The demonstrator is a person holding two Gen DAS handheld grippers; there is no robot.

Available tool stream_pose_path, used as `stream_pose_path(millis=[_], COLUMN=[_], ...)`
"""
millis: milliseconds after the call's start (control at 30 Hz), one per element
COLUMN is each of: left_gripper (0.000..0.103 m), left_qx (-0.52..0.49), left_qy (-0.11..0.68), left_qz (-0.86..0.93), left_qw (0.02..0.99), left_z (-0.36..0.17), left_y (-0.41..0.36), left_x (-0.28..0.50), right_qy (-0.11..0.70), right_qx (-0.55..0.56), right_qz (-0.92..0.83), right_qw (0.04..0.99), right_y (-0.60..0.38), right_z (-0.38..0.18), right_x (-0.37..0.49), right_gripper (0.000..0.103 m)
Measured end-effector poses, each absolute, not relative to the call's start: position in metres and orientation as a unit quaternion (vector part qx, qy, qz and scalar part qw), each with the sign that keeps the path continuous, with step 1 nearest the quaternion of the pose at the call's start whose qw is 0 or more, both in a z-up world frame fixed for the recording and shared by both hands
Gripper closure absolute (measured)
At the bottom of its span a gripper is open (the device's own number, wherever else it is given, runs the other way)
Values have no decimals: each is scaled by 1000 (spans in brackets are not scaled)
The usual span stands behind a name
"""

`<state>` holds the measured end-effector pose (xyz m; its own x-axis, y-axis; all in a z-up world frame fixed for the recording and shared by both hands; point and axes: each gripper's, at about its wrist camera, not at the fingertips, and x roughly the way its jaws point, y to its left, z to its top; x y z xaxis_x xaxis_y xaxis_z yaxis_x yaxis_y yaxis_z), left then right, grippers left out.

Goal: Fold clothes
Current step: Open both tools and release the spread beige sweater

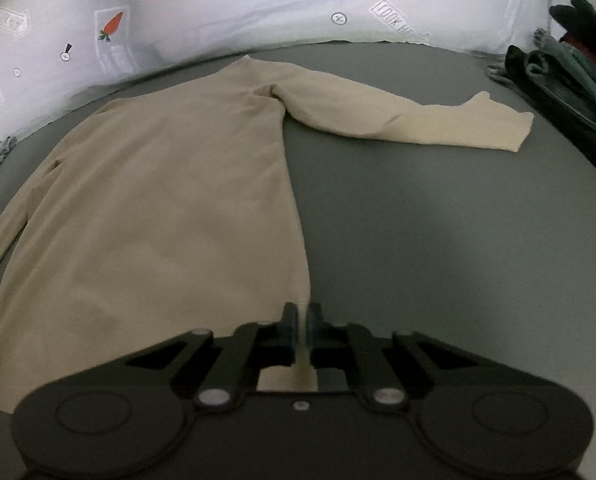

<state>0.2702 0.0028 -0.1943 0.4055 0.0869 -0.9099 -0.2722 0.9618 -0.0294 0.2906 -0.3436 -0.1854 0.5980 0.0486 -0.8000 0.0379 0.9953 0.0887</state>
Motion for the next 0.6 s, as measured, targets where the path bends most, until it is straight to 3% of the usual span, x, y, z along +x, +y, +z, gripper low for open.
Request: stream_pose_path(millis=[167,267,367,467,600], left_gripper=[70,71,70,57,49], left_qx=[-72,-71,-115,-166,-179], left_qy=[561,575,558,530,516], left_qz=[95,91,99,116,106], left_qw=[819,810,816,823,831], left_z=[-193,-191,-180,-168,-159], left_y=[7,10,22,29,21], left_x=[244,236,235,248,281], right_qy=[463,478,470,458,444], right_qx=[45,32,36,61,70], right_qz=[-4,-15,-26,-38,-62], right_qw=[885,878,882,886,891], right_y=[-348,-349,-355,-365,-381], right_z=[-184,-179,-172,-167,-163], right_x=[271,272,277,285,308], right_gripper=[96,82,79,78,78])
